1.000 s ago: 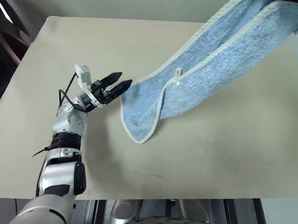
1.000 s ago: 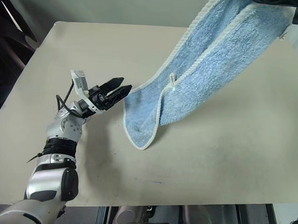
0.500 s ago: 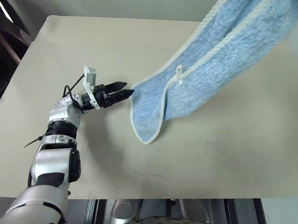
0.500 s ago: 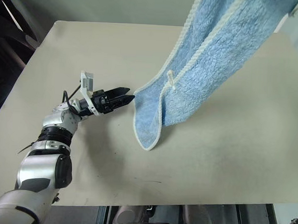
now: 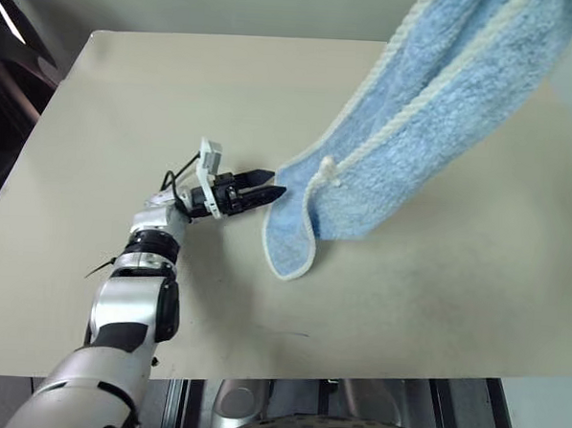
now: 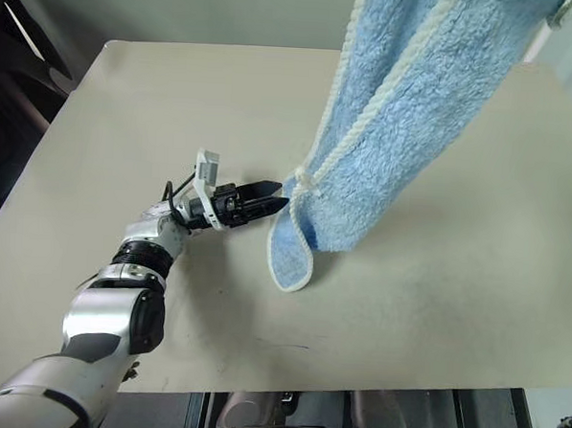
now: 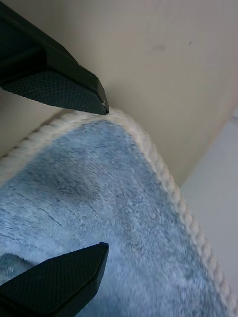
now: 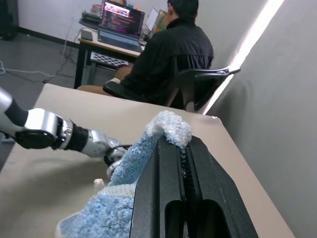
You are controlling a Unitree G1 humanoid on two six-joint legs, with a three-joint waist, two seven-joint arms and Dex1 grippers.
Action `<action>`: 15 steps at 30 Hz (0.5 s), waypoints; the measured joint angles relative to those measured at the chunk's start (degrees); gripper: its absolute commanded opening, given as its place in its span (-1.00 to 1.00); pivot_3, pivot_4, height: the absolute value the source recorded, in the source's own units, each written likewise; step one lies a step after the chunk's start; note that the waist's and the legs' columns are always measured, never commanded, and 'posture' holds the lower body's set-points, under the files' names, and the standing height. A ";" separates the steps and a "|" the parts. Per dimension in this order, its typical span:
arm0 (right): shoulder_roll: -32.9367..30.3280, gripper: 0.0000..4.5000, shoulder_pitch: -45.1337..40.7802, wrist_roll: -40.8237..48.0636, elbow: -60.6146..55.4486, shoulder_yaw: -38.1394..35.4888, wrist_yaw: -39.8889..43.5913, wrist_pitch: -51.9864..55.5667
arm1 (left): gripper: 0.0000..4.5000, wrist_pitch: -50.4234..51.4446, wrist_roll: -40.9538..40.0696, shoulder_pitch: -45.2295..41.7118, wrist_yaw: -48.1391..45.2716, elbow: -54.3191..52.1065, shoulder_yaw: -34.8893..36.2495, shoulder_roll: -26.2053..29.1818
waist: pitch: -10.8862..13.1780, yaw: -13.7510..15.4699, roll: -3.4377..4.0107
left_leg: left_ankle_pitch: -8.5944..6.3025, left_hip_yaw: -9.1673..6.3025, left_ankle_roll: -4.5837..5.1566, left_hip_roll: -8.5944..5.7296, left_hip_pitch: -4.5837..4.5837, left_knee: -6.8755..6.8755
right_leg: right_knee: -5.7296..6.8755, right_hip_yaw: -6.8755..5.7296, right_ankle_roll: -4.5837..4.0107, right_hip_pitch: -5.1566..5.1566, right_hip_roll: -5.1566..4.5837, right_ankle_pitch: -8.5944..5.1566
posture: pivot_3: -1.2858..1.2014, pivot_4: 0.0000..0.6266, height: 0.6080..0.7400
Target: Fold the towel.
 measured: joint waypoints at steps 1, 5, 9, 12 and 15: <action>-0.01 -0.99 0.00 0.35 -0.07 -0.27 -0.24 0.09 | 1.00 -0.60 0.37 -0.22 0.20 0.65 0.01 -0.16 | 0.00 -0.01 0.00 | 0.01 0.00 0.00 0.00 0.01 0.01 | 0.02 0.00 0.00 0.00 0.00 0.00 | 0.03 -0.52 0.89; -0.01 -0.99 0.00 0.97 -0.54 -0.47 -0.74 0.38 | 1.00 -1.80 1.05 -0.91 0.88 2.06 0.14 -0.31 | 0.00 -0.01 0.00 | 0.10 0.00 0.03 0.00 0.01 0.02 | 0.05 0.00 -0.01 0.01 0.00 0.02 | 0.03 -0.52 0.89; -0.01 -0.99 -0.18 1.59 -0.64 -0.49 -0.83 0.69 | 1.00 -4.05 1.47 -1.80 3.18 3.69 0.84 -1.04 | 0.00 -0.01 0.00 | 0.15 0.00 0.05 -0.02 0.00 0.04 | 0.05 0.02 -0.02 0.02 0.00 0.02 | 0.03 -0.52 0.89; 0.67 -0.99 -1.93 2.80 -0.69 -0.58 -1.02 1.49 | 1.00 -6.88 1.95 -2.86 6.31 5.31 1.69 -2.35 | 0.00 0.06 0.00 | 0.20 0.00 0.07 -0.02 -0.01 0.04 | 0.05 0.02 -0.01 0.04 0.00 0.03 | 0.03 -0.52 0.89; 1.48 -0.99 -2.72 3.97 -0.87 -0.81 -1.17 1.76 | 1.00 -7.98 2.08 -2.91 6.36 6.10 2.08 -3.77 | 0.00 0.06 0.00 | 0.20 0.01 0.07 -0.04 -0.01 0.05 | 0.04 0.02 0.00 0.06 0.00 0.03 | 0.03 -0.52 0.89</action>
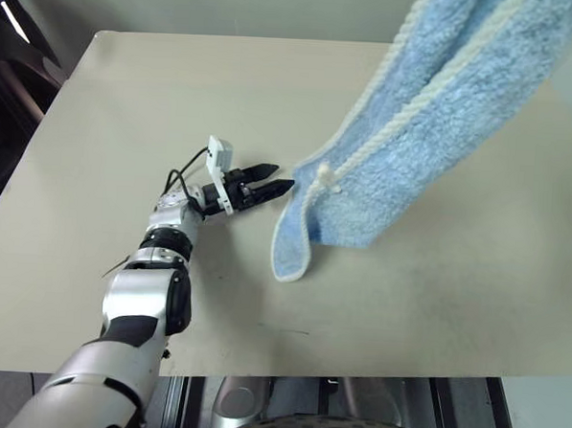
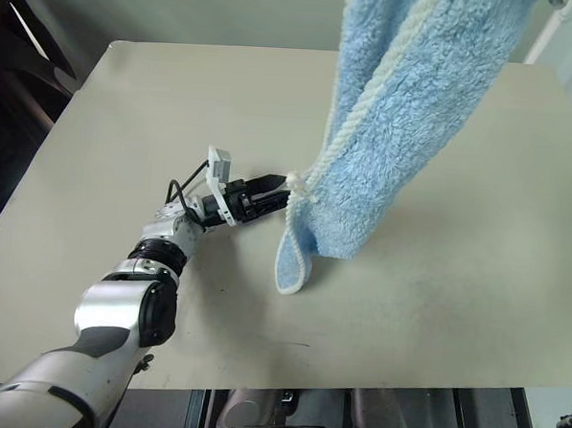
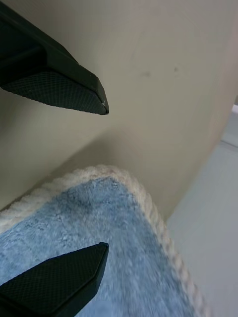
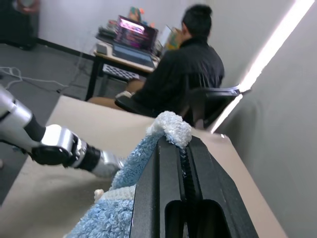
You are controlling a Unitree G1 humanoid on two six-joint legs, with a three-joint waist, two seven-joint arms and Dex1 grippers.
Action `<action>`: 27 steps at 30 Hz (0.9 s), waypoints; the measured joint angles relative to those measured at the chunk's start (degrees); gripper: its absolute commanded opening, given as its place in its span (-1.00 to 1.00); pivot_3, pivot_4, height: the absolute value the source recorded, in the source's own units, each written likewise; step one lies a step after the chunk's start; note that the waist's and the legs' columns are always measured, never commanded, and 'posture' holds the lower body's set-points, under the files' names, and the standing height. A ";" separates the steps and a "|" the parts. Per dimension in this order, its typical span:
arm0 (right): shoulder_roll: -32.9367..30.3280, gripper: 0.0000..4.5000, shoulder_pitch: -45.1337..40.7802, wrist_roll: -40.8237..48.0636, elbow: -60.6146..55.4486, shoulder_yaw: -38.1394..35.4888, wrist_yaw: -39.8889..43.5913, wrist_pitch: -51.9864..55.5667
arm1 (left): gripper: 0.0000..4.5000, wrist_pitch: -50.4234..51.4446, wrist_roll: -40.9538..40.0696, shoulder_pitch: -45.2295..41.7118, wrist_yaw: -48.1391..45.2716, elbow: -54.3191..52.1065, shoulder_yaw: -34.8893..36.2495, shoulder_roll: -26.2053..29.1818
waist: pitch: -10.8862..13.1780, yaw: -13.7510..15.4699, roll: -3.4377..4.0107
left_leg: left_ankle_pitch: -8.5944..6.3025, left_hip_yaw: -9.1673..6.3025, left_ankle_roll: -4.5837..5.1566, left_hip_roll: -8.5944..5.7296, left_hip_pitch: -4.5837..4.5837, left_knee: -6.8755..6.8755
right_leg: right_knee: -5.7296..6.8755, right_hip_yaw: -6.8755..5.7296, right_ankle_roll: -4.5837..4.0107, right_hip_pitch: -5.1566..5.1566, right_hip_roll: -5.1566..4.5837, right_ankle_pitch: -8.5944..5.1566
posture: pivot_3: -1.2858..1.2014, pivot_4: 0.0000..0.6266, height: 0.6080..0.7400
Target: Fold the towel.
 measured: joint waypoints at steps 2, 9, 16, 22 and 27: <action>0.13 -0.99 0.00 0.32 0.00 0.00 -0.13 0.14 | 1.00 -0.49 0.08 -0.01 -0.01 0.25 0.25 -0.38 | 0.00 0.01 0.00 | 0.00 -0.01 0.00 0.00 -0.01 0.01 | 0.00 0.00 0.01 -0.01 0.00 0.01 | 0.03 -0.52 0.89; 3.05 -0.99 -0.58 0.85 0.37 0.11 -0.37 -0.14 | 1.00 1.78 -0.22 -3.31 -3.00 0.87 1.49 -2.81 | 0.00 0.19 0.00 | 0.07 -0.01 0.03 -0.01 -0.05 0.05 | 0.01 0.00 0.03 -0.01 0.00 0.07 | 0.03 -0.52 0.89; 3.47 -0.99 -2.04 1.43 0.31 0.09 -0.47 0.21 | 1.00 8.42 0.10 -5.66 -9.12 2.47 1.44 -3.01 | 0.00 0.17 0.00 | 0.07 -0.01 0.02 -0.01 -0.07 0.01 | 0.02 0.00 0.03 -0.07 -0.01 0.06 | 0.03 -0.52 0.89; 3.51 -0.99 -2.04 2.05 -0.45 0.09 -0.61 0.61 | 1.00 9.34 2.82 -6.57 -12.40 2.84 -0.90 -3.31 | 0.00 0.19 0.00 | 0.07 -0.01 0.03 -0.01 -0.09 0.03 | 0.02 0.00 0.03 -0.06 -0.02 0.06 | 0.03 -0.52 0.89; 3.23 -0.99 -2.06 2.25 -0.92 0.10 -0.60 1.10 | 1.00 9.08 5.26 -8.64 -14.01 3.23 -2.52 -3.87 | 0.00 0.24 0.00 | 0.06 -0.01 0.05 -0.01 -0.11 0.05 | 0.01 0.00 0.04 -0.07 -0.03 0.06 | 0.03 -0.52 0.89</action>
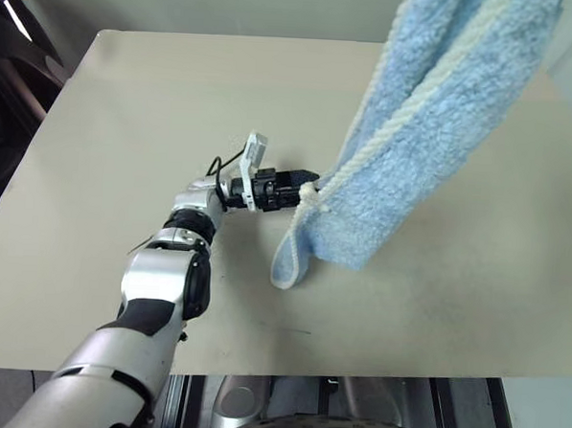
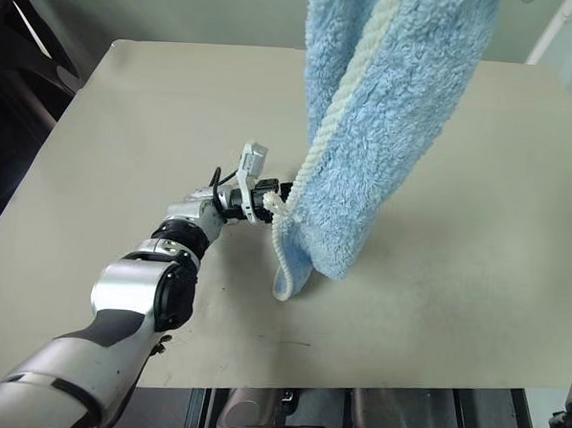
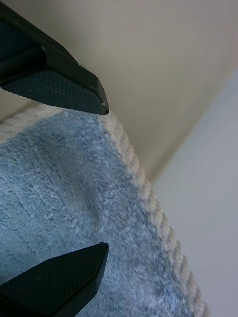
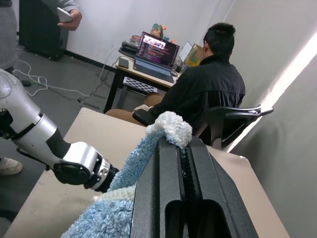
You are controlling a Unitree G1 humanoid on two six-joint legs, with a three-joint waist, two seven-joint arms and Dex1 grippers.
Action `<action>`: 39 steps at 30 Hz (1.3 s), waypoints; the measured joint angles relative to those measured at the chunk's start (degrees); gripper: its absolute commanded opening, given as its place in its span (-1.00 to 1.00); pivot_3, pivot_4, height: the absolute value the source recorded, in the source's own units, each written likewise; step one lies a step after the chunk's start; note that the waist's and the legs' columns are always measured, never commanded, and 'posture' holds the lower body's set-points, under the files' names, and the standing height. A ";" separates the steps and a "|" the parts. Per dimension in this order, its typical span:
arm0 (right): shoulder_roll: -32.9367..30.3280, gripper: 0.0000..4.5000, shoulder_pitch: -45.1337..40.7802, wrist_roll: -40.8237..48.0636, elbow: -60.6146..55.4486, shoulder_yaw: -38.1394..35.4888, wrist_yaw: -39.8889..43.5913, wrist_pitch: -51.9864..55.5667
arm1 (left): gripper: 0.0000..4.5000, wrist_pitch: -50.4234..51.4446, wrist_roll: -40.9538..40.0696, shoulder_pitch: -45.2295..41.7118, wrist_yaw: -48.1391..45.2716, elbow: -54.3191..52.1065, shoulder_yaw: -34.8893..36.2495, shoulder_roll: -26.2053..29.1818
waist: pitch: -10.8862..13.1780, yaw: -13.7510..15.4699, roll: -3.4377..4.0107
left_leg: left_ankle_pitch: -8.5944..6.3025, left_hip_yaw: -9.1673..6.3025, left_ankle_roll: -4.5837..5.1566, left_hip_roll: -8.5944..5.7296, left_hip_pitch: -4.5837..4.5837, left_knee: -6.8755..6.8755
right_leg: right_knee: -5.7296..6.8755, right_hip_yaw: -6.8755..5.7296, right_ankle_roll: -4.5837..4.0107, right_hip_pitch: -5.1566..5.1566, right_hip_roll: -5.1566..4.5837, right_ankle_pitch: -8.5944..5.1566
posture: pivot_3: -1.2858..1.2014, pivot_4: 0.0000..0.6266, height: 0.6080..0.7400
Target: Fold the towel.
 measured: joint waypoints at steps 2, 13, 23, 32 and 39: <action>-0.23 -0.99 0.00 0.16 -0.08 0.00 0.00 0.46 | 1.00 -0.70 0.25 -0.72 0.04 0.19 -0.14 -0.49 | 0.00 0.01 0.00 | 0.00 0.00 0.00 0.00 0.00 -0.01 | 0.00 0.00 0.00 0.00 0.00 0.00 | 0.03 -0.52 0.89; -0.06 -0.99 -0.65 2.02 -1.33 0.00 -0.08 1.92 | 1.00 -5.69 1.25 -3.66 3.33 1.46 1.21 -2.11 | 0.00 0.02 0.00 | 0.00 0.00 0.00 -0.01 -0.03 0.00 | -0.01 0.00 0.14 -0.01 0.01 0.04 | 0.03 -0.52 0.89; 0.11 -0.99 -0.95 2.52 -1.55 0.00 -0.30 1.97 | 1.00 -6.38 3.25 -4.34 1.32 1.69 -0.05 -2.07 | 0.00 0.02 0.00 | 0.00 0.00 0.00 0.00 -0.03 0.00 | -0.01 0.00 0.15 -0.02 0.00 0.04 | 0.03 -0.52 0.89; 0.79 -0.99 -2.66 2.58 -1.26 0.25 0.55 2.02 | 1.00 -5.91 5.38 -9.33 -1.62 2.15 -12.45 -1.54 | 0.00 0.17 0.00 | -0.06 -0.01 0.09 -0.01 -0.14 0.02 | -0.02 -0.01 0.14 -0.09 -0.02 0.05 | 0.03 -0.52 0.89; 0.94 -0.99 -2.66 2.74 -1.57 0.42 0.70 2.90 | 1.00 -6.88 1.94 -10.14 -1.68 2.13 -18.14 -1.55 | 0.00 0.24 0.00 | -0.05 -0.01 0.09 -0.01 -0.30 0.05 | -0.02 -0.02 0.47 -0.22 -0.02 0.23 | 0.03 -0.52 0.89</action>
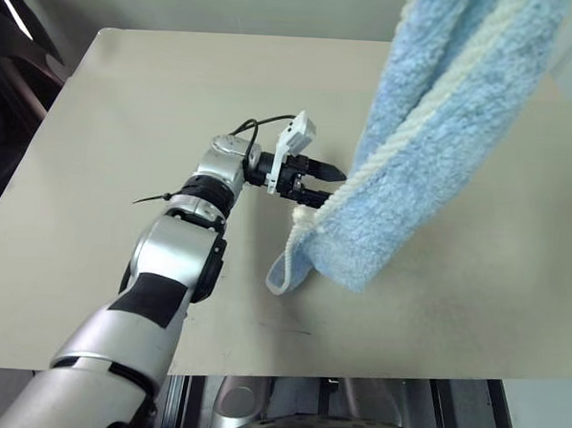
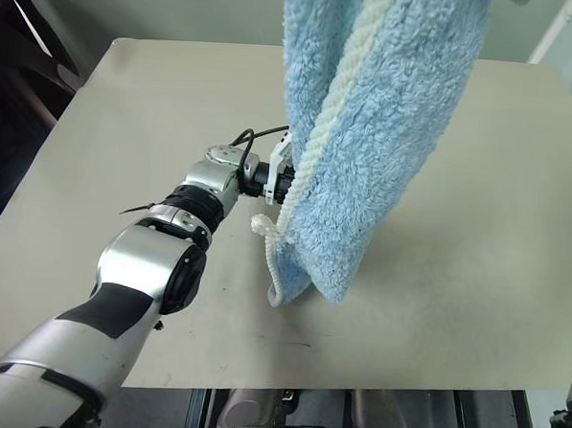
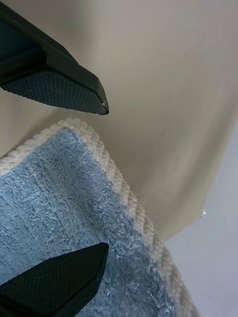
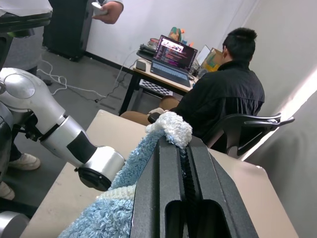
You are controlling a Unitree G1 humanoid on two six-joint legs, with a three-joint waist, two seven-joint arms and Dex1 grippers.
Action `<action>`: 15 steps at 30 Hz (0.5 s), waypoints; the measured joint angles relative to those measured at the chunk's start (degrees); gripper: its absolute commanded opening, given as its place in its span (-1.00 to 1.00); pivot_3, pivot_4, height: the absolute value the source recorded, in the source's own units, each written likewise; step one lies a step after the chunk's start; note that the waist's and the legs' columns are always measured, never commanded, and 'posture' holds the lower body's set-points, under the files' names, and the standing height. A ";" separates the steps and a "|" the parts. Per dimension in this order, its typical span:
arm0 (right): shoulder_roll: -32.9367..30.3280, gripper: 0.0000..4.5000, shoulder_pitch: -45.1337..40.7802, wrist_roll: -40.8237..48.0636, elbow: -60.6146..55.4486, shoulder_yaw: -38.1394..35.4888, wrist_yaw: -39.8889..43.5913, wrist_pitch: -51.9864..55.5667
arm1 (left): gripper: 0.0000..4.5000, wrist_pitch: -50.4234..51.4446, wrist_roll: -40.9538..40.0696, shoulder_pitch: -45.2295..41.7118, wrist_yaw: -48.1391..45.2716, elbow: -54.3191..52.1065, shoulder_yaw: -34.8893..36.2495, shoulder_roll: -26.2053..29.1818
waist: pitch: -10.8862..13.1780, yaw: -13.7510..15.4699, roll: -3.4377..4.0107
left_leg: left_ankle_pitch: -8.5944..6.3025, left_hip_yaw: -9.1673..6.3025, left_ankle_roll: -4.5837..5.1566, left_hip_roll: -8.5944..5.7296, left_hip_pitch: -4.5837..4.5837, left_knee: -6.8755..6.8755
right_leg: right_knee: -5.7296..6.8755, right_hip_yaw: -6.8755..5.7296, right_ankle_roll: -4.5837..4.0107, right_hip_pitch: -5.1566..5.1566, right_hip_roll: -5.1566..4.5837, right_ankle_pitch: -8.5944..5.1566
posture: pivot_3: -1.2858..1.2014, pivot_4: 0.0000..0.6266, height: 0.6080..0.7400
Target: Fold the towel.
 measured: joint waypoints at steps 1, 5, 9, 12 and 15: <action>0.12 -0.99 0.00 0.18 -0.25 0.01 -0.02 0.19 | 1.00 -0.38 -0.74 -0.49 0.00 -0.13 -1.06 -0.10 | 0.00 0.04 0.00 | 0.00 -0.01 0.00 0.00 -0.09 0.03 | 0.00 0.00 0.03 -0.07 0.00 0.02 | 0.03 -0.52 0.89; 0.38 -0.99 -0.01 0.47 -0.80 0.23 -0.08 0.45 | 1.00 -1.10 -3.60 -1.82 -0.03 -1.00 -4.08 -0.20 | 0.00 0.11 0.00 | 0.00 0.02 -0.01 0.00 -0.13 0.05 | -0.01 0.00 0.08 -0.10 -0.02 0.05 | 0.03 -0.52 0.89; 0.37 -0.99 0.00 0.53 -1.29 0.24 -0.12 0.69 | 1.00 -5.93 -6.44 -1.81 -0.04 -2.61 -10.67 0.29 | 0.00 0.19 0.00 | 0.01 0.01 -0.02 -0.01 -0.17 0.04 | -0.01 -0.01 0.09 -0.13 -0.01 0.05 | 0.03 -0.52 0.89; 0.26 -0.99 0.27 0.38 -2.19 0.46 0.03 0.56 | 1.00 -11.15 -8.68 -1.81 -0.04 -4.58 -17.60 1.55 | 0.00 0.26 0.00 | 0.01 0.02 -0.02 -0.02 -0.17 0.06 | -0.01 -0.02 0.12 -0.13 -0.01 0.04 | 0.03 -0.52 0.89; -1.27 -0.99 2.39 -1.54 -2.45 2.05 0.74 -1.05 | 1.00 -14.35 -11.65 -1.81 -0.05 -5.76 -22.82 3.49 | 0.00 0.33 0.00 | 0.01 0.01 -0.02 -0.03 -0.19 0.10 | 0.00 -0.03 0.17 -0.12 -0.03 0.07 | 0.03 -0.52 0.89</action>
